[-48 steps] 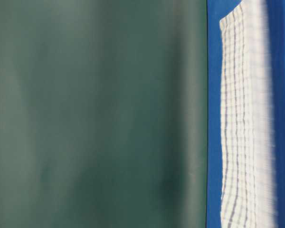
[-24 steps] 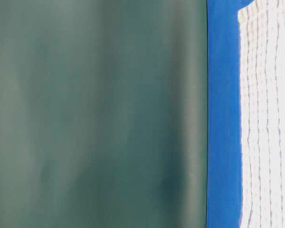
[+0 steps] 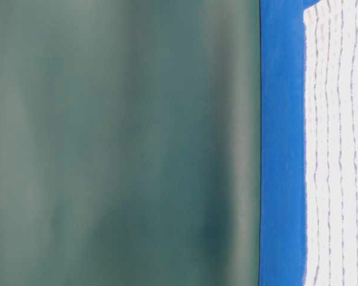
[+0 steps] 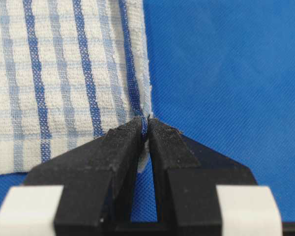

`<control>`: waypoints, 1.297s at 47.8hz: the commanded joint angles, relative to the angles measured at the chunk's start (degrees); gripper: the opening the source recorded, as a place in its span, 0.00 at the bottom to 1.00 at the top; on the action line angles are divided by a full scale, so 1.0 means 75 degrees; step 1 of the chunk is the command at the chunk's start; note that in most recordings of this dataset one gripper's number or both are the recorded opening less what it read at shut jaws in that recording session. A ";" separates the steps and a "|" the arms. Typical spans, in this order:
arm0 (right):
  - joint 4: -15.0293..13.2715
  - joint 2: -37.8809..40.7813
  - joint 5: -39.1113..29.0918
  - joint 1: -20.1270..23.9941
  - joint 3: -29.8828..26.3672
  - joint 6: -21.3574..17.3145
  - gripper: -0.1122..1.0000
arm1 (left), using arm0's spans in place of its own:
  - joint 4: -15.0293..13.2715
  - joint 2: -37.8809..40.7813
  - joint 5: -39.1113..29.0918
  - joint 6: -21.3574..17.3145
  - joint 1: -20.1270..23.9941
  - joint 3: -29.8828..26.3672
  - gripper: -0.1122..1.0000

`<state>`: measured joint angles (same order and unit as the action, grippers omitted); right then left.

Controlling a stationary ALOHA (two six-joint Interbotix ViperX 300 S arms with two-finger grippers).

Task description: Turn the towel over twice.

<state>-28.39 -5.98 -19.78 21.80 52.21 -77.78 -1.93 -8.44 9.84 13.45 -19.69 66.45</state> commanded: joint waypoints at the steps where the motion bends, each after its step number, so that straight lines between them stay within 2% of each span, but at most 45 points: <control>1: -0.0012 -0.0047 0.0047 0.0047 -0.0141 -0.0012 0.15 | 0.0000 -0.0035 0.0000 -0.0012 0.0023 -0.0059 0.15; 4: 0.0000 -0.0035 0.0047 0.0059 -0.0176 -0.0012 0.15 | 0.0000 -0.0059 0.0000 -0.0012 0.0047 -0.0082 0.18; 7: 0.0000 -0.0035 0.0023 0.0059 -0.0246 -0.0012 0.17 | 0.0000 -0.0094 -0.0023 -0.0012 0.0059 -0.0105 0.29; 9: 0.0000 -0.0059 -0.0023 0.0047 -0.0305 -0.0012 0.26 | 0.0000 -0.0141 -0.0105 -0.0035 0.0059 -0.0141 0.37; 11: -0.0023 -0.0070 -0.0070 0.0059 -0.0363 0.0012 0.39 | 0.0000 -0.0199 -0.0188 -0.0035 0.0059 -0.0188 0.49; 16: -0.0270 -0.0258 -0.0387 0.0070 -0.0586 0.0117 0.67 | 0.0000 -0.0539 -0.0656 -0.0070 0.0059 -0.0363 0.76; 18: -0.0434 -0.0375 -0.0563 0.0070 -0.0668 0.0117 0.72 | 0.0000 -0.0738 -0.0891 -0.0082 0.0059 -0.0434 0.80; 26: -0.1289 -0.1207 -0.1289 0.0070 -0.0902 0.0164 0.67 | 0.0035 -0.1746 -0.1664 -0.0199 0.0105 -0.0773 0.76; 34: -0.2250 -0.2238 -0.1512 0.0070 -0.0844 0.0352 0.67 | 0.0035 -0.2895 -0.1688 -0.0434 0.0457 -0.0914 0.75; 43: -0.3410 -0.3445 -0.1605 -0.0012 -0.0586 0.0539 0.67 | 0.0047 -0.4066 -0.1500 -0.1254 0.1219 -0.0832 0.75; 48: -0.4359 -0.4230 -0.1676 -0.0176 -0.0328 0.0551 0.67 | 0.0035 -0.4605 -0.1406 -0.1816 0.1723 -0.0738 0.75; 53: -0.5086 -0.4922 -0.1758 -0.0410 -0.0129 0.0574 0.67 | 0.0047 -0.5074 -0.1359 -0.2414 0.2309 -0.0621 0.75; 58: -0.5555 -0.5461 -0.1770 -0.0773 0.0176 0.0586 0.67 | 0.0035 -0.5367 -0.1348 -0.2871 0.2730 -0.0527 0.75; 62: -0.5613 -0.5754 -0.1711 -0.1172 0.0504 0.0574 0.67 | 0.0035 -0.5438 -0.1277 -0.2977 0.3035 -0.0387 0.75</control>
<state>-69.52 -47.81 -32.96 15.21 55.11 -73.48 -1.67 -48.96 -0.70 -8.53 1.32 63.46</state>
